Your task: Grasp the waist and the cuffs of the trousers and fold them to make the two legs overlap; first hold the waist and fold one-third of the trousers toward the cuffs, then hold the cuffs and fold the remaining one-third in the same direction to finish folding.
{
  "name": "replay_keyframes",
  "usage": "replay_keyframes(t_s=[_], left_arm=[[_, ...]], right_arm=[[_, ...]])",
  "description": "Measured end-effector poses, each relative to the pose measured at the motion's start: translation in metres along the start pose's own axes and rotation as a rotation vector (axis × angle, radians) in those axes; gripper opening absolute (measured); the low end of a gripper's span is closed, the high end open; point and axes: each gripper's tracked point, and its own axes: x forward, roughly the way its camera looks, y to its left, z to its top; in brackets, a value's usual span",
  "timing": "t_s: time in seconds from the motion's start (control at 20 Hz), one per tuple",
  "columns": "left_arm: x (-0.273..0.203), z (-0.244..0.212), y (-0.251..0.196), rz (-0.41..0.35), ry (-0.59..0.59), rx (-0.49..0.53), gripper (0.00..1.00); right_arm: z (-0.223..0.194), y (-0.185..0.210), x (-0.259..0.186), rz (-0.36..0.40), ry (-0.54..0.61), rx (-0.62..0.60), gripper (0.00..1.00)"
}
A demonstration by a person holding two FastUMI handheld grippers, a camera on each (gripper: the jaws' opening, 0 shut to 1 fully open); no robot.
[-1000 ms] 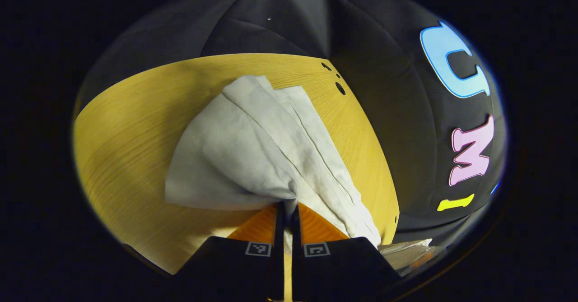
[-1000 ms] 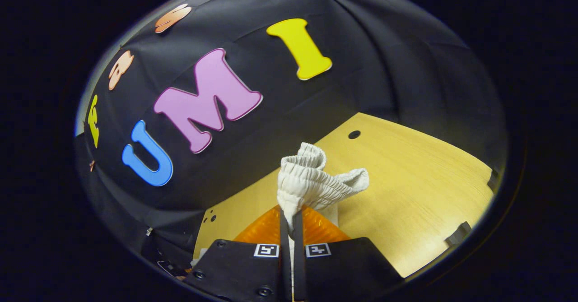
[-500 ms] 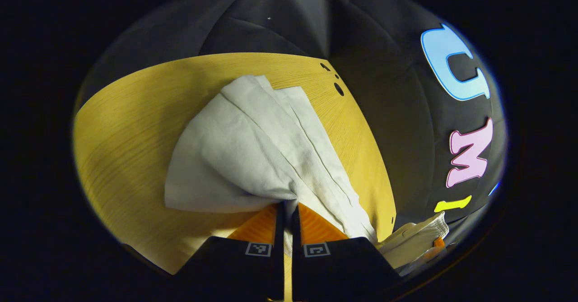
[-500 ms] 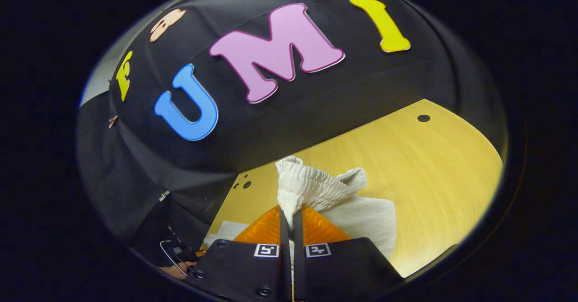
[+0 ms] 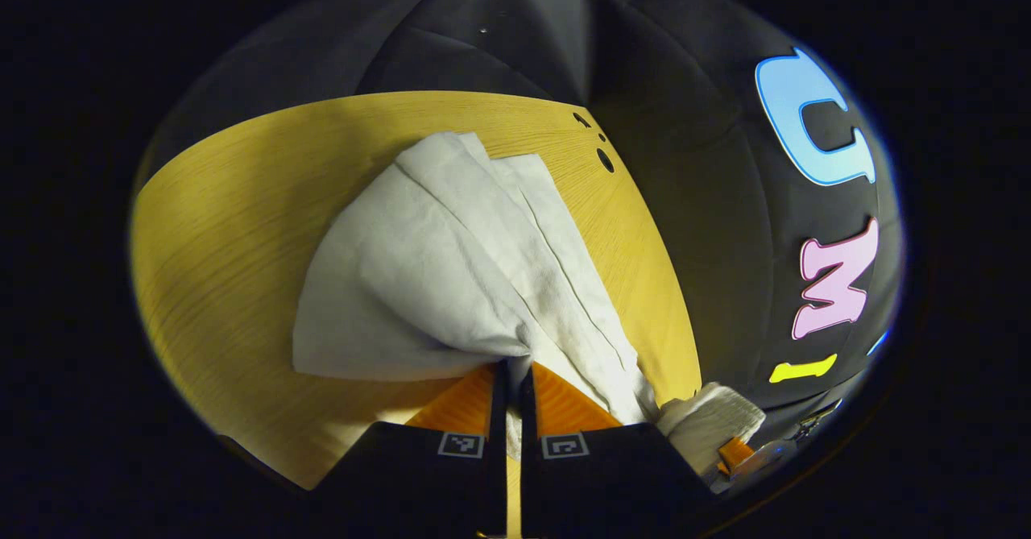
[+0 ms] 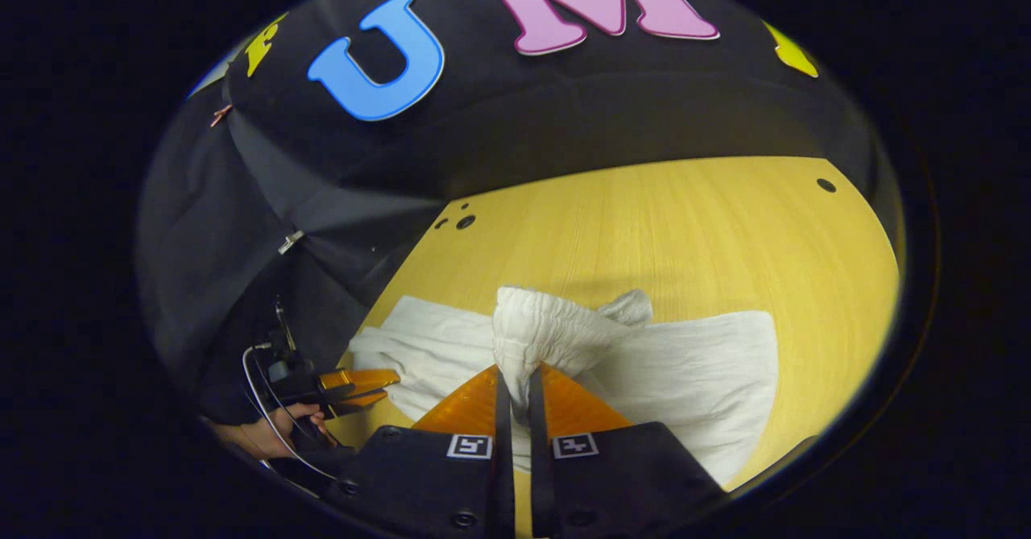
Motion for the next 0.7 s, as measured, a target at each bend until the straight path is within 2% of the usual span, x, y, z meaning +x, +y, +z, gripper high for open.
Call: replay_keyframes(t_s=[0.05, 0.1, 0.15, 0.2, 0.35, 0.5, 0.7], left_arm=[[0.001, 0.000, 0.000, -0.002, 0.001, -0.002, 0.12], [0.000, 0.000, 0.000, -0.003, 0.002, -0.003, 0.12], [0.001, 0.000, 0.000, -0.006, 0.002, -0.005, 0.12], [0.001, 0.000, 0.000, -0.009, 0.003, -0.008, 0.12], [0.002, 0.001, 0.000, -0.019, 0.003, -0.030, 0.12], [0.001, 0.002, -0.001, -0.024, -0.001, -0.048, 0.12], [0.001, 0.003, -0.002, -0.039, -0.003, -0.090, 0.12]], right_arm=[[-0.007, 0.005, 0.001, 0.023, 0.036, 0.009, 0.16], [-0.016, 0.009, -0.001, 0.044, 0.068, 0.024, 0.25], [-0.022, 0.015, -0.001, 0.065, 0.093, 0.049, 0.19], [-0.028, 0.020, 0.001, 0.083, 0.117, 0.072, 0.34], [-0.052, 0.030, 0.001, 0.116, 0.187, 0.109, 0.42], [-0.064, 0.033, -0.006, 0.124, 0.205, 0.109, 0.43], [-0.056, 0.002, -0.032, 0.077, 0.164, 0.174, 0.43]])
